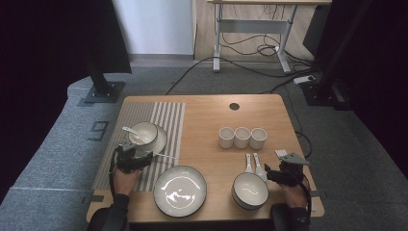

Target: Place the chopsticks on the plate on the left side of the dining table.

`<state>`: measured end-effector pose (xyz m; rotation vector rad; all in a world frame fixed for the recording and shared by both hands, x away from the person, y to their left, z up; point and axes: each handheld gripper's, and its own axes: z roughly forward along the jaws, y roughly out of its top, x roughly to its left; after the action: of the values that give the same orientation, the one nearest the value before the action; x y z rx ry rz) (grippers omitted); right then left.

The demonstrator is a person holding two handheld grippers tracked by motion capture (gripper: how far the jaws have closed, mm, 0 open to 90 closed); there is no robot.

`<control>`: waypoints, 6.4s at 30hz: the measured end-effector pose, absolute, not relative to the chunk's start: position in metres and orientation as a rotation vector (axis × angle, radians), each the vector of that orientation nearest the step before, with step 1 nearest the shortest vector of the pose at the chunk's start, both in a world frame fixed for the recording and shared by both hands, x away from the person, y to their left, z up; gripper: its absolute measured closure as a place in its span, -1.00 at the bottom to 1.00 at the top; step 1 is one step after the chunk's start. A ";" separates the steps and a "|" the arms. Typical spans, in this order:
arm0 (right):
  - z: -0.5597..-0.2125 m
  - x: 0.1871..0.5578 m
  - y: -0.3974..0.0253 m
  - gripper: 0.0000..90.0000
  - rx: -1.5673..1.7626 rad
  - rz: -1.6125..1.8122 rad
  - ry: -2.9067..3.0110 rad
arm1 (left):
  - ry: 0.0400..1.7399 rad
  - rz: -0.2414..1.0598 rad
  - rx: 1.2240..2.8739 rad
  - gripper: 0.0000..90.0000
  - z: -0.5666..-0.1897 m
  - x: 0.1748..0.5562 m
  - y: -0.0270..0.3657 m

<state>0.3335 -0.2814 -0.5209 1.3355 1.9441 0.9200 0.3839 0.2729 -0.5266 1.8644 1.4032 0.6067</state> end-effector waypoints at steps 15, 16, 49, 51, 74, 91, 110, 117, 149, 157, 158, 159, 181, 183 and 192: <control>-0.521 0.334 -0.279 -0.70 1.326 0.924 1.961 | 1.440 0.652 1.856 -0.55 -0.529 0.391 0.269; -0.521 0.334 -0.279 -0.70 1.326 0.924 1.962 | 1.444 0.651 1.856 -0.55 -0.529 0.392 0.270; -0.522 0.333 -0.277 -0.70 1.302 0.919 1.996 | 1.218 0.542 1.900 -0.37 -0.518 0.384 0.240; -0.523 0.334 -0.277 -0.69 1.301 0.918 1.998 | 1.195 0.533 1.918 -0.37 -0.519 0.384 0.235; -0.523 0.334 -0.277 -0.70 1.300 0.913 2.002 | 1.153 0.521 1.990 -0.42 -0.530 0.401 0.210; -0.523 0.333 -0.279 -0.70 1.304 0.913 1.998 | 1.154 0.530 1.961 -0.44 -0.522 0.397 0.214; -0.524 0.334 -0.278 -0.70 1.308 0.908 2.002 | 1.264 0.796 2.033 -0.40 -0.510 0.397 0.287; -0.524 0.334 -0.277 -0.70 1.305 0.903 2.007 | 1.214 0.904 2.159 -0.39 -0.521 0.405 0.277; -0.525 0.334 -0.276 -0.70 1.298 0.900 2.024 | 1.303 0.915 2.158 -0.32 -0.528 0.416 0.292; -0.525 0.334 -0.277 -0.69 1.300 0.903 2.021 | 1.282 0.850 2.118 -0.57 -0.518 0.409 0.295; -0.525 0.334 -0.277 -0.70 1.302 0.904 2.021 | 1.282 0.843 2.105 -0.59 -0.516 0.407 0.295; -0.525 0.334 -0.277 -0.69 1.302 0.905 2.021 | 1.279 0.831 2.090 -0.61 -0.513 0.405 0.296; -0.524 0.335 -0.286 -0.71 1.351 0.936 2.019 | 1.154 0.585 1.933 -0.97 -0.512 0.339 0.293; -0.523 0.335 -0.287 -0.71 1.355 0.937 2.025 | 1.161 0.597 1.952 -1.00 -0.514 0.336 0.292; -0.514 0.337 -0.294 -0.82 1.481 0.973 2.034 | 1.173 0.606 1.988 -1.00 -0.525 0.331 0.291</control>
<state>0.3367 -0.2941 -0.5144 1.4806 2.0341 0.9734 0.3308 0.2907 -0.5248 1.9879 1.1728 0.6058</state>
